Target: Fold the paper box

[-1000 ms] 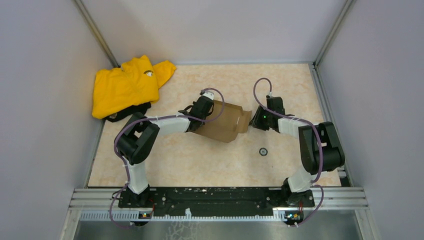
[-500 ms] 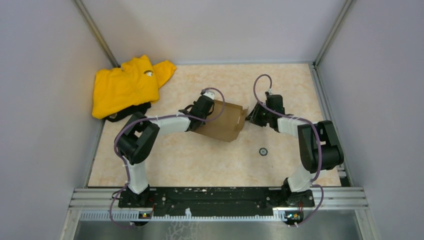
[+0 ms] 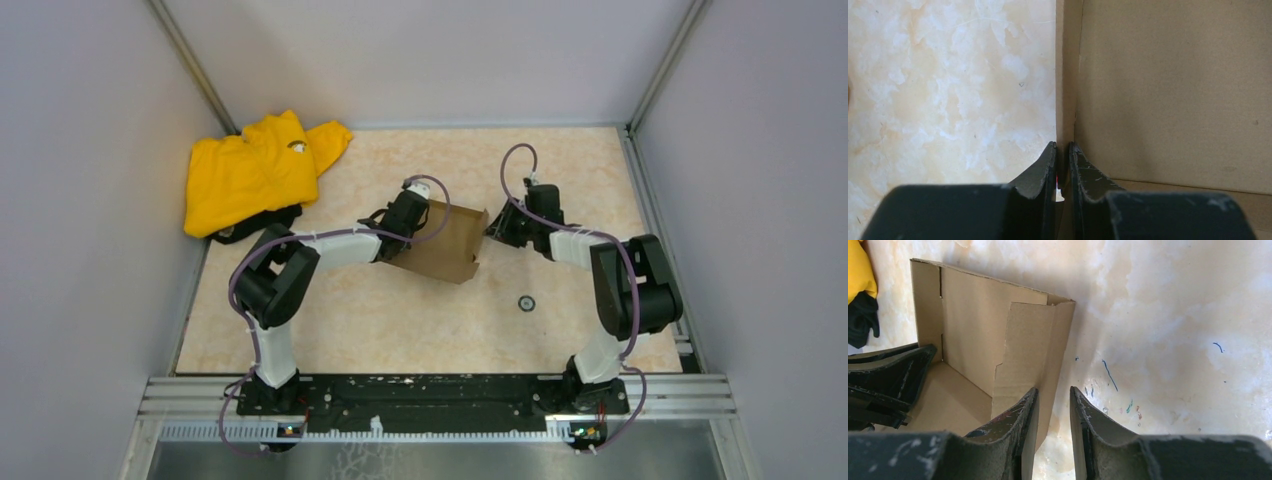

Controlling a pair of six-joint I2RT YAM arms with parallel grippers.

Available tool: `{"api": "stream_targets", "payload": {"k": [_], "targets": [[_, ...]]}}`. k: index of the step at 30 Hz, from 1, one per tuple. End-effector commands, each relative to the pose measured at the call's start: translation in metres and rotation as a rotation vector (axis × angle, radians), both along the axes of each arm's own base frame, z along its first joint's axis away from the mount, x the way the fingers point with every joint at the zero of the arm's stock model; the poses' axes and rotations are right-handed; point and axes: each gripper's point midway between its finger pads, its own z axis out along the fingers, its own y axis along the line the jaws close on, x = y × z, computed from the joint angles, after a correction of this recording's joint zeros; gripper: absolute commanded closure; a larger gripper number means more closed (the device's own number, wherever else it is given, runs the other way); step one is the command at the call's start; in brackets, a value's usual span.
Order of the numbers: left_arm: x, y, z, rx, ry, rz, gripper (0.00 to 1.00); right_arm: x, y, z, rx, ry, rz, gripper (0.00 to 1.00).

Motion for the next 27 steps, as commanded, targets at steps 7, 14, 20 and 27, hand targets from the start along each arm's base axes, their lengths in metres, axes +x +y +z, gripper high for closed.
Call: {"api": "stream_targets", "payload": {"k": [7,14,20,27], "targets": [[-0.016,-0.003,-0.030,0.028,0.114,-0.050,0.83,0.020,0.017,0.023,0.030,-0.084,0.037,0.69],[-0.015,-0.002,-0.030,0.034,0.113,-0.053,0.83,0.021,0.024,0.021,0.017,-0.078,0.056,0.67],[-0.015,-0.003,-0.030,0.032,0.114,-0.056,0.83,0.021,0.030,0.018,-0.003,-0.068,0.069,0.65],[-0.016,-0.002,-0.030,0.033,0.114,-0.056,0.83,0.019,0.032,0.006,-0.063,-0.029,0.079,0.65]]}}
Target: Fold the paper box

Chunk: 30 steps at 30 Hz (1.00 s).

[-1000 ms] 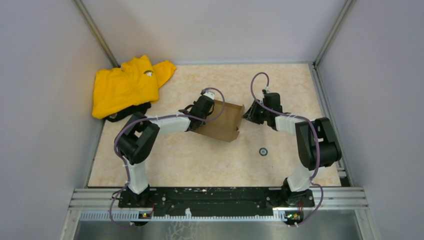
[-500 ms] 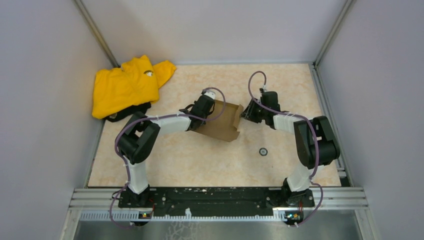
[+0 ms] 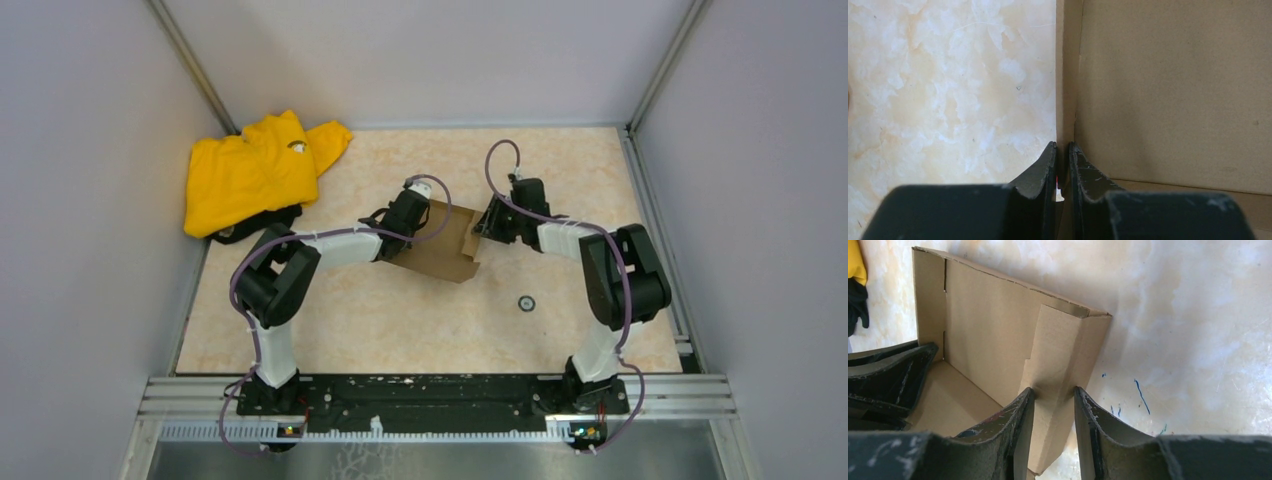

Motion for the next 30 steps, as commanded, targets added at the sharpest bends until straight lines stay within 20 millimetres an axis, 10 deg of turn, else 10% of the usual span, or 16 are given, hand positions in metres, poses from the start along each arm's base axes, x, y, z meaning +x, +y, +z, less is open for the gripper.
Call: {"api": "stream_targets", "payload": {"k": [1,30], "targets": [[-0.018,0.001,-0.030,0.030,0.110,-0.042,0.83,0.010,0.007,0.007,-0.054,-0.029,0.022,0.65],[-0.021,-0.006,-0.017,-0.025,0.102,-0.061,0.83,-0.001,-0.027,-0.013,-0.810,0.090,0.026,0.96]]}}
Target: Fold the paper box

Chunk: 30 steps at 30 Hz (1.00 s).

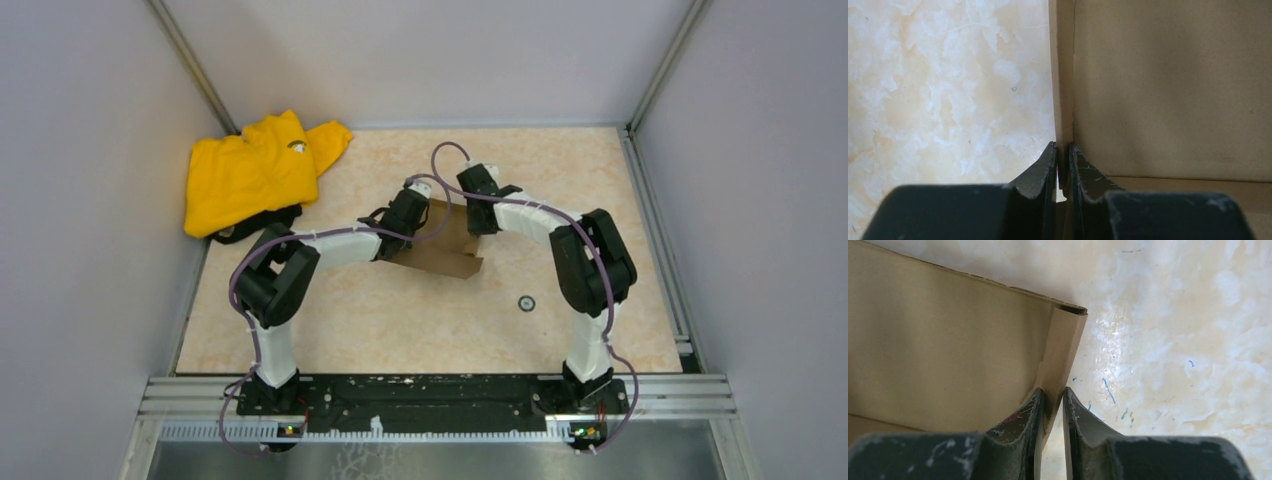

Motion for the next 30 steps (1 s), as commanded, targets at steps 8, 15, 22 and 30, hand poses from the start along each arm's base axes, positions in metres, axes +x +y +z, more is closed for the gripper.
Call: {"api": "stream_targets", "payload": {"k": [8,15,22,30], "targets": [[-0.022,-0.004,-0.014,-0.012,0.089,-0.050,0.83,-0.012,-0.039,-0.006,-0.408,0.074,-0.008,1.00],[-0.022,-0.004,-0.015,-0.005,0.092,-0.051,0.83,-0.015,-0.041,-0.011,-0.472,0.082,-0.004,1.00],[-0.022,-0.003,-0.016,0.006,0.094,-0.051,0.83,-0.016,-0.031,-0.026,-0.395,0.098,0.008,0.87],[-0.023,0.001,-0.015,0.028,0.094,-0.050,0.83,-0.024,-0.027,-0.039,-0.238,0.104,-0.026,0.75]]}}
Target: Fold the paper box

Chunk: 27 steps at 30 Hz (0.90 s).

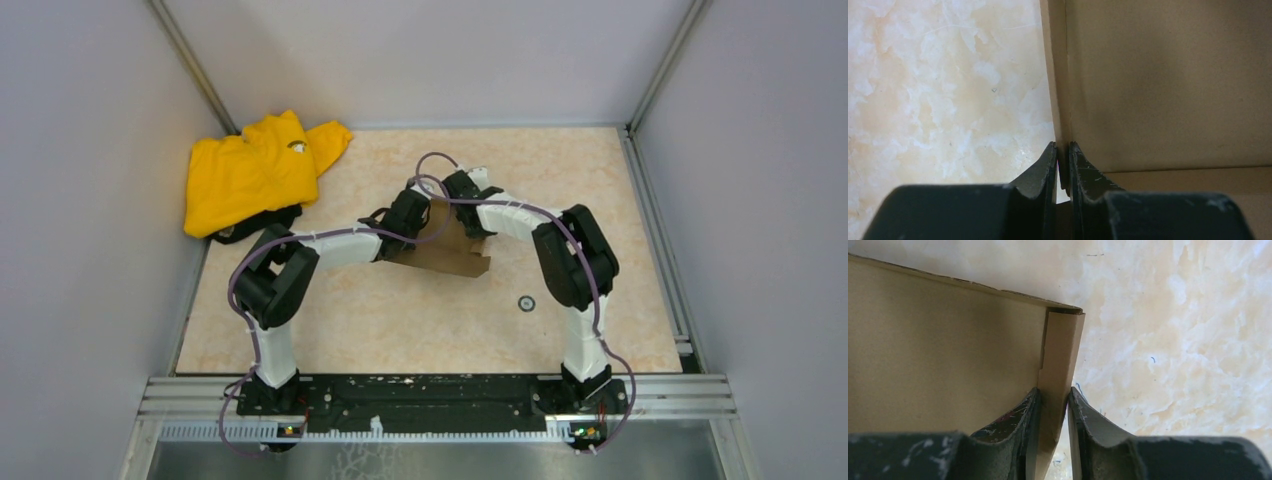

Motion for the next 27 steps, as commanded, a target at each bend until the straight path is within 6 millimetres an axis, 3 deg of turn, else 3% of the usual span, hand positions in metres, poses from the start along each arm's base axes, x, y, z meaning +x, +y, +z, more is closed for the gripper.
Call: {"api": "stream_targets", "payload": {"k": [1,5,9,20,27], "targets": [[-0.019,0.012,-0.016,0.072,0.077,-0.024,0.83,-0.027,-0.011,-0.033,0.069,0.108,-0.025,0.76],[-0.020,0.014,-0.017,0.075,0.078,-0.019,0.83,-0.027,-0.014,-0.040,0.127,0.102,-0.046,0.82],[-0.022,0.015,-0.019,0.079,0.085,-0.016,0.84,-0.026,-0.020,-0.045,0.112,0.112,-0.044,1.00],[-0.017,0.015,-0.013,0.091,0.085,0.001,0.84,-0.022,-0.065,-0.022,-0.190,0.102,-0.051,1.00],[-0.017,0.015,-0.009,0.085,0.080,0.010,0.84,-0.021,-0.073,-0.006,-0.240,0.070,-0.063,1.00]]}}
